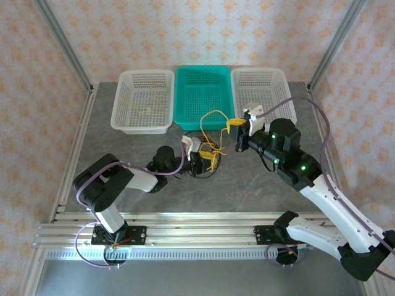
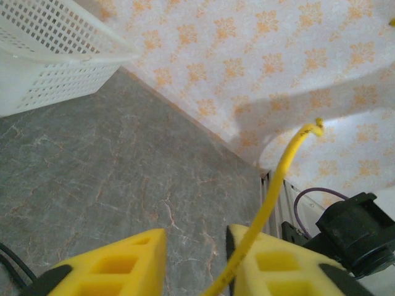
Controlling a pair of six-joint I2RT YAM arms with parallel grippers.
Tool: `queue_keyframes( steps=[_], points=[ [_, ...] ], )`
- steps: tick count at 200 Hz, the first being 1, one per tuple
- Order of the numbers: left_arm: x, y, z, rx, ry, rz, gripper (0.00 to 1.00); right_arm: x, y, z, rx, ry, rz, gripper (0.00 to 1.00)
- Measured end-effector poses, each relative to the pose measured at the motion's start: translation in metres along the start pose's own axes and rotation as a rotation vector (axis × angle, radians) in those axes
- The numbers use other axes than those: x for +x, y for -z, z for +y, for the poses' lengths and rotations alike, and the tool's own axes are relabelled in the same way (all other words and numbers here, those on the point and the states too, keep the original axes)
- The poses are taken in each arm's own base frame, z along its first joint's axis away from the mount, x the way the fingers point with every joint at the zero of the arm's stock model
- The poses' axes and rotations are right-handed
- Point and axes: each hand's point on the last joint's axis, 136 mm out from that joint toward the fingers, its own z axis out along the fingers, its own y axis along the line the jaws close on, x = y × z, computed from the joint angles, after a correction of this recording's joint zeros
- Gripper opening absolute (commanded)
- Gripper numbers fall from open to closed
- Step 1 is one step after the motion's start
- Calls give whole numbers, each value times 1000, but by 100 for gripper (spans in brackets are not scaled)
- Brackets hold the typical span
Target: Untangle the cables
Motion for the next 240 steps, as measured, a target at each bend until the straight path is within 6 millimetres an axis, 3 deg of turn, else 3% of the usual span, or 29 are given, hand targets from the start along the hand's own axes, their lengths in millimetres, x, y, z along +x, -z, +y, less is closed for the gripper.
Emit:
queue_keyframes(
  steps=[58,130,165,201,240],
  points=[
    [-4,1,6,-48,-13,-15,0,2,2,-6,33,-1,5,0],
    [-49,24,19,-285,-115,-119,0,6,9,-22,128,-2,9,0],
    [-69,36,24,-399,-139,-146,0,19,3,-34,193,-8,39,0],
    [-96,42,17,-443,-161,-190,0,36,-10,-42,220,-20,70,0],
    [-106,48,26,-546,-159,-192,0,43,-16,-43,219,-31,63,0]
  ],
)
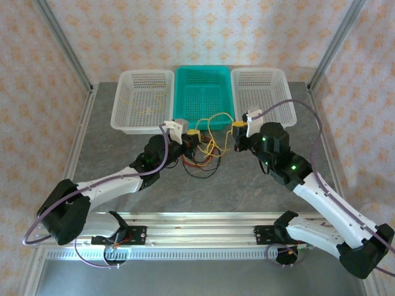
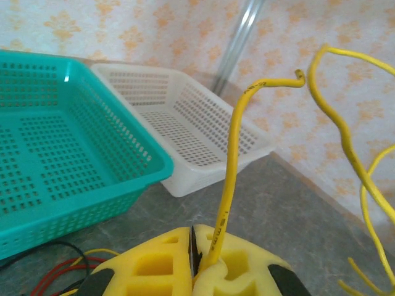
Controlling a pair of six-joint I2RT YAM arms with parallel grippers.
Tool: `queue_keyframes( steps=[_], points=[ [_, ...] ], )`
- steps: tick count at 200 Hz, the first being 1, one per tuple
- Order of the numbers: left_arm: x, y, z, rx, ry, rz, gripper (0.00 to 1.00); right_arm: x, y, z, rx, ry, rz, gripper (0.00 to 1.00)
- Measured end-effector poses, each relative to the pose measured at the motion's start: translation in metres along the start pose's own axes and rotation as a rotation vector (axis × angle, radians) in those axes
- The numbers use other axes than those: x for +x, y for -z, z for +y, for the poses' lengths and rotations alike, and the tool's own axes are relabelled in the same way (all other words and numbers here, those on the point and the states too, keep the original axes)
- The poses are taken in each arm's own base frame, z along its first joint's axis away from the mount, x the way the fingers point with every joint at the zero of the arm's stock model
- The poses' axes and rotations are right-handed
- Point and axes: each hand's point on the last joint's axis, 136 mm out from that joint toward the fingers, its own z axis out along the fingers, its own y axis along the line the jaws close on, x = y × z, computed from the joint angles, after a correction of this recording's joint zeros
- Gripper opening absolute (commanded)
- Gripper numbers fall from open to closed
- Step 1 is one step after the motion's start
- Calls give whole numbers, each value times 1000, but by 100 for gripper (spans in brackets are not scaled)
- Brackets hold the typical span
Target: Untangle the cables
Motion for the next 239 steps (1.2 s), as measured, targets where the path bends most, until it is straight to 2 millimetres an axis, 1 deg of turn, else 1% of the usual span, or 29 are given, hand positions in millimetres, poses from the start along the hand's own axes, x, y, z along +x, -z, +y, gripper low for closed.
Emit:
queue_keyframes(
  steps=[39,67,93,123,139,154,175,197,213,239],
  points=[
    [-5,-1,16,-103,-1,2,0,1,-2,0,-2,-21,-13,0],
    [1,1,24,-150,-5,25,0,-1,1,0,-5,-41,-38,0],
    [6,2,31,-202,-7,46,0,-7,4,1,-12,-57,-67,0],
    [3,5,43,-282,13,35,0,-8,5,1,-11,-62,-70,0],
    [-1,7,47,-306,27,22,0,-7,4,-1,-4,-63,-67,0],
    [-6,10,46,-311,38,8,0,-4,1,-2,6,-65,-56,0],
    [-22,13,42,-306,55,-29,0,6,-9,-4,20,-69,-19,0],
    [-36,15,37,-298,73,-62,0,16,-17,0,14,-76,14,0],
    [-40,15,36,-294,75,-71,0,20,-21,4,3,-82,25,0],
    [-41,16,36,-297,87,-75,0,22,-25,10,-11,-94,27,0]
  ],
)
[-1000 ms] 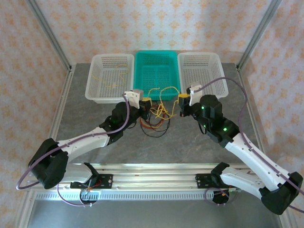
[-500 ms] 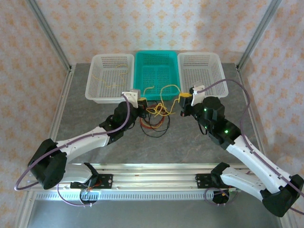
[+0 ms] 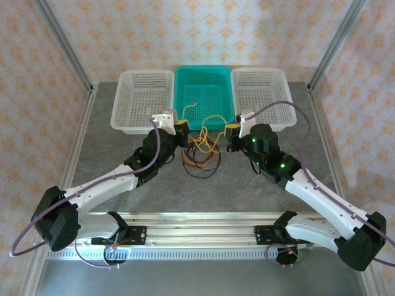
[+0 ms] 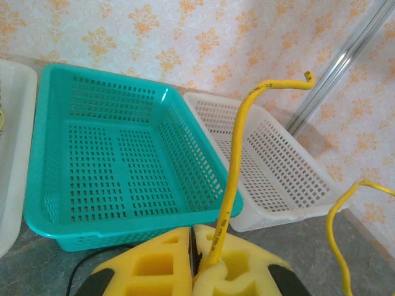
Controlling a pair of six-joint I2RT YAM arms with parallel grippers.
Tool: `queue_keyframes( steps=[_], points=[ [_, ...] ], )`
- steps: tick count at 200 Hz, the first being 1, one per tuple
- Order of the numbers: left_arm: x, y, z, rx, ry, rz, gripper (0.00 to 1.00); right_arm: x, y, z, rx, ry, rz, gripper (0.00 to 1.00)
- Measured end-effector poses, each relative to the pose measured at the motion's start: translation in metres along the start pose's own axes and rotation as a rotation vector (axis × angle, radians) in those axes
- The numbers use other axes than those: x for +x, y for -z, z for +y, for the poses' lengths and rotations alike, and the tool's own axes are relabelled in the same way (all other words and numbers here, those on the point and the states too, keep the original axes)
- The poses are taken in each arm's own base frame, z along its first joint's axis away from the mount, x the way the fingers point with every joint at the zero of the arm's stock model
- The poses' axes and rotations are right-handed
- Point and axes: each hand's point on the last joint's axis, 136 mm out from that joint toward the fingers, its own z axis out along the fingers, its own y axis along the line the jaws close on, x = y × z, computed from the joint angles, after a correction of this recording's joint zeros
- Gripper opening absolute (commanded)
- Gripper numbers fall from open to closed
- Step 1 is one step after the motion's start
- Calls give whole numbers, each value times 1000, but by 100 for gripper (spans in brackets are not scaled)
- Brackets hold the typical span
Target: Untangle the cables
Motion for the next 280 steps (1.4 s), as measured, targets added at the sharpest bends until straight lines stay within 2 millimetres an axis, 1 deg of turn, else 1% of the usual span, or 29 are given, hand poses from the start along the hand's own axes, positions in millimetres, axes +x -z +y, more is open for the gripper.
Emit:
queue_keyframes(
  steps=[28,55,91,130,148,199,234,280],
  points=[
    [-6,4,4,-25,28,-21,0,0,0,2,-7,-17,-14,0],
    [-13,7,9,-53,51,-45,0,3,4,0,-12,-37,-30,0],
    [-13,8,17,-104,82,-41,0,-10,18,2,-33,-63,-109,0],
    [-20,8,23,-146,133,-44,0,-21,31,3,-58,-75,-189,0],
    [-23,5,27,-173,152,-40,0,-26,37,5,-77,-77,-223,0],
    [-8,-4,32,-219,173,17,0,-34,44,20,-160,-55,-262,0],
    [1,-9,33,-225,167,44,0,-40,46,26,-194,-48,-286,0],
    [13,-17,25,-184,160,102,0,-43,46,30,-215,-37,-300,0]
  ],
)
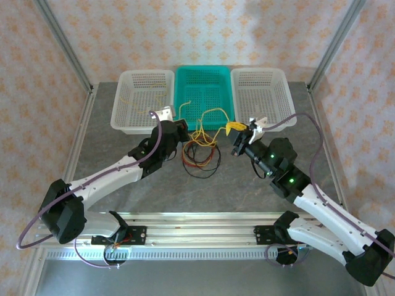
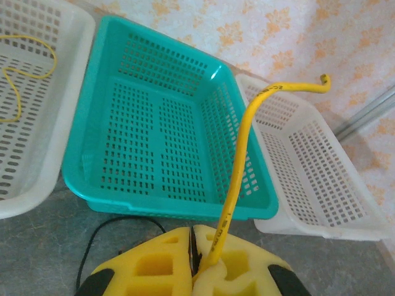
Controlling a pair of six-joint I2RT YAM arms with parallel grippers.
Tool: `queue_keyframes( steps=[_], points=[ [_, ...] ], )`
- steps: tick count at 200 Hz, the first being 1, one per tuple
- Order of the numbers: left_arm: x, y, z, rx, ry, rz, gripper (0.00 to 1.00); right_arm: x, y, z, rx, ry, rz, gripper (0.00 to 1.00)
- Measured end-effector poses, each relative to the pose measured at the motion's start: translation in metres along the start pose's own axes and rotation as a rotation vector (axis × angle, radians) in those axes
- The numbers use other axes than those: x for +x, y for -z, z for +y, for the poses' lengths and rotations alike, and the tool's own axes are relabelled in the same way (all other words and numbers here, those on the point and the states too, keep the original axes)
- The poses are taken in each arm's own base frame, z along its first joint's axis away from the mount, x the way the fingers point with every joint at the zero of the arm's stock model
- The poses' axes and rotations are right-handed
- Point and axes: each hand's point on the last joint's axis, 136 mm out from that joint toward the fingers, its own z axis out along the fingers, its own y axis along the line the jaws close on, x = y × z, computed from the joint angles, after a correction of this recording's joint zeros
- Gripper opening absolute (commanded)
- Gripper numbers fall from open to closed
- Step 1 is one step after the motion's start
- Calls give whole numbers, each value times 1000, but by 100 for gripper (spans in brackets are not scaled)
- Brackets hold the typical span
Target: Untangle the cables
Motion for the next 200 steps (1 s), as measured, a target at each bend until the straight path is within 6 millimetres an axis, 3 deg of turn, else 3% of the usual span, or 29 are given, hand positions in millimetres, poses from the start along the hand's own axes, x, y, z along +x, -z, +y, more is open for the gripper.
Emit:
queue_keyframes(
  steps=[58,101,161,200],
  points=[
    [16,0,-20,120,-51,87,0,-2,-3,1,-9,4,-12,0],
    [23,2,-31,184,-93,125,0,-27,13,9,-32,5,-95,0],
    [52,-16,-12,114,-130,199,0,-53,35,17,-57,10,-181,0],
    [53,-17,-3,68,-138,195,0,-57,39,9,-3,10,-176,0]
  ],
)
